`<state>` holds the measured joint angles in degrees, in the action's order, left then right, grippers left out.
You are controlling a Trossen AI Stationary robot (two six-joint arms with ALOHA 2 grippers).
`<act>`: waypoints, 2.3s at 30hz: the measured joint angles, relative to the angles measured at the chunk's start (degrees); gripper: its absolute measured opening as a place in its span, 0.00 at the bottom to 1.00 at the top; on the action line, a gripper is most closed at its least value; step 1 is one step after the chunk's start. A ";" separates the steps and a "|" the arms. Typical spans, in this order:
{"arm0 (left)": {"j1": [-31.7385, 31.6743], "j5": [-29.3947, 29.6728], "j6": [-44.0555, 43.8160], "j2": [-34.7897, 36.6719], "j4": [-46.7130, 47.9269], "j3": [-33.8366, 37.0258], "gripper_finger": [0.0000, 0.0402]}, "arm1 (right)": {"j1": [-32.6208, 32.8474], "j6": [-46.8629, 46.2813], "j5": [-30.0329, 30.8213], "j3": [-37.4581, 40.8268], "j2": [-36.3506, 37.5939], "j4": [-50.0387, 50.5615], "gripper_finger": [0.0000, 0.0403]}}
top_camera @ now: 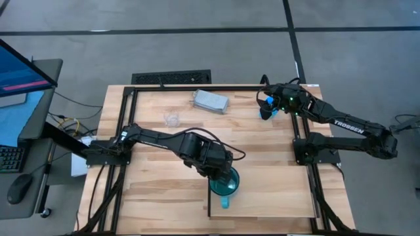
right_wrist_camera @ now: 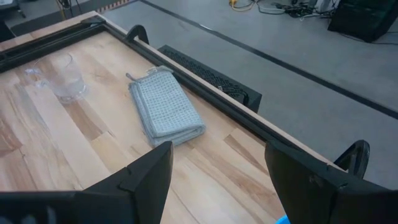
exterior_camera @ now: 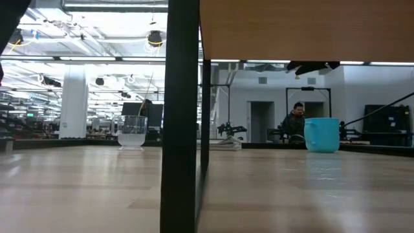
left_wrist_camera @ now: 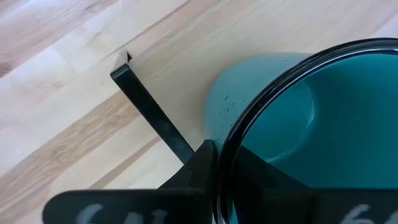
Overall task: Stack small to large cups/mugs on shelf
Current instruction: Put the blue mug on the shelf
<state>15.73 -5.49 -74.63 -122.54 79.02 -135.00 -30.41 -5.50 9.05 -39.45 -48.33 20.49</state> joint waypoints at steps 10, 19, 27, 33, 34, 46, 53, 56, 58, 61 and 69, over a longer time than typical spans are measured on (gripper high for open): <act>-0.09 -1.78 0.02 -0.02 -3.78 0.00 0.10 | 0.00 0.00 -0.01 0.00 0.01 0.02 0.69; -0.09 -0.70 1.30 -0.02 -3.56 0.00 0.07 | 0.00 0.00 -0.01 -0.01 -0.01 0.02 0.69; -0.04 1.67 3.06 -0.02 -3.45 0.00 0.07 | 0.00 0.00 0.01 0.01 0.01 0.02 0.69; -0.04 0.18 3.06 -0.02 -3.36 0.00 0.06 | 0.00 0.00 0.06 -0.01 -0.01 0.02 0.69; -0.04 0.21 2.98 -0.02 -3.36 0.00 0.06 | 0.00 0.00 0.17 -0.01 0.01 0.02 0.69; 0.04 0.65 2.08 -0.02 -3.37 0.00 0.10 | 0.00 -0.02 0.23 0.01 0.01 0.02 0.69; 0.04 -0.67 1.92 -0.02 -3.54 0.00 0.11 | 0.00 -0.04 0.26 0.01 0.00 0.02 0.69; 0.07 -0.92 1.94 -0.02 -3.54 0.00 0.11 | 0.00 -0.04 0.26 0.01 0.01 0.02 0.69; 0.07 -0.93 1.93 -0.02 -3.54 0.00 0.11 | 0.00 -0.04 0.27 0.00 -0.01 0.02 0.69; 0.07 -0.95 2.02 -0.02 -3.54 0.00 0.11 | 0.00 -0.04 0.27 -0.01 0.01 0.02 0.69; 0.04 -0.99 2.16 -0.02 -3.54 0.00 0.11 | 0.00 -0.07 0.28 0.00 0.01 0.02 0.69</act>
<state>15.77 -6.48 -72.47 -122.56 75.48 -135.00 -30.41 -5.56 9.32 -39.44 -48.32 20.51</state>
